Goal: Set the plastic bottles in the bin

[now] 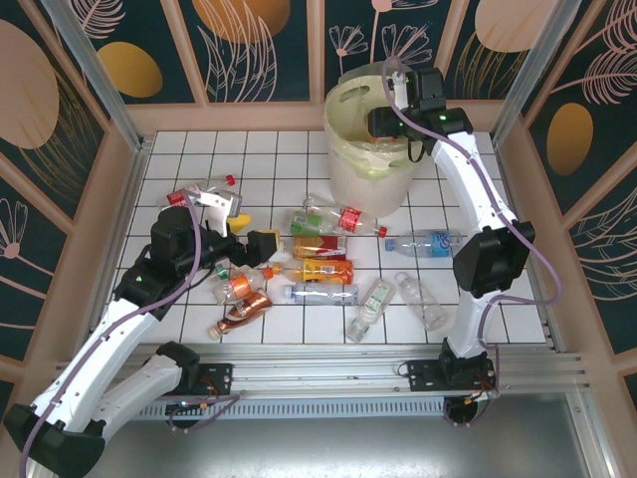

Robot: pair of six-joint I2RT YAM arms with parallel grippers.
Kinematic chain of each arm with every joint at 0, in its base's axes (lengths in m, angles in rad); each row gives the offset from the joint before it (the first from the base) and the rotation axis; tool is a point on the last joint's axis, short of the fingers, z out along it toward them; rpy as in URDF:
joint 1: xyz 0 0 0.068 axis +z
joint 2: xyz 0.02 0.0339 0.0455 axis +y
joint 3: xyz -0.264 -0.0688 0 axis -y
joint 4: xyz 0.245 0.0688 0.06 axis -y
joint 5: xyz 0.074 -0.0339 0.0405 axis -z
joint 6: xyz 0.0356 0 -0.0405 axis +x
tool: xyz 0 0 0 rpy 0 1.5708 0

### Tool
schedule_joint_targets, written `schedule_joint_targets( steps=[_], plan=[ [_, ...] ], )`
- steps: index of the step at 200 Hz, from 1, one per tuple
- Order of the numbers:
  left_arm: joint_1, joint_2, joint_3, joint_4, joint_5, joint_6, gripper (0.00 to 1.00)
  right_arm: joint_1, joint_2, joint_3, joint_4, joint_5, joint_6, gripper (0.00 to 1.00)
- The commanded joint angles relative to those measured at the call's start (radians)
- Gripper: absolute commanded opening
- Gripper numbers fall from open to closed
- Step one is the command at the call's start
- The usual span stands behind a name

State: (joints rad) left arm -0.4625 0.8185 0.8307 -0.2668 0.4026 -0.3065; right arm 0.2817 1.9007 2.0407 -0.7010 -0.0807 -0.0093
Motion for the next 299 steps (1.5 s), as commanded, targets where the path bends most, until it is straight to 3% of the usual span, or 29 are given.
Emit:
schedule_joint_targets(
  steps=[1,35,88,168,248,299],
  plan=[
    [-0.004,-0.029,-0.008,0.018,0.023,0.015,0.99,-0.011,0.007,0.004,-0.014,-0.016,0.003,0.68],
    [-0.004,-0.029,-0.012,0.046,0.047,0.009,0.99,-0.013,0.004,0.009,-0.011,-0.017,0.002,0.70],
    [-0.004,-0.007,0.009,-0.030,-0.011,0.009,0.98,-0.013,-0.072,0.001,0.067,-0.033,0.010,0.72],
    [-0.004,0.030,0.047,-0.334,-0.139,-0.069,0.96,0.027,-0.463,-0.434,0.313,-0.214,0.037,0.74],
    [-0.006,0.080,0.029,-0.579,-0.208,-0.155,0.89,0.209,-0.753,-0.772,0.400,-0.245,0.108,0.75],
    [-0.069,0.128,0.000,-0.702,-0.292,-0.171,0.88,0.301,-0.861,-0.930,0.443,-0.297,0.145,0.76]
  ],
)
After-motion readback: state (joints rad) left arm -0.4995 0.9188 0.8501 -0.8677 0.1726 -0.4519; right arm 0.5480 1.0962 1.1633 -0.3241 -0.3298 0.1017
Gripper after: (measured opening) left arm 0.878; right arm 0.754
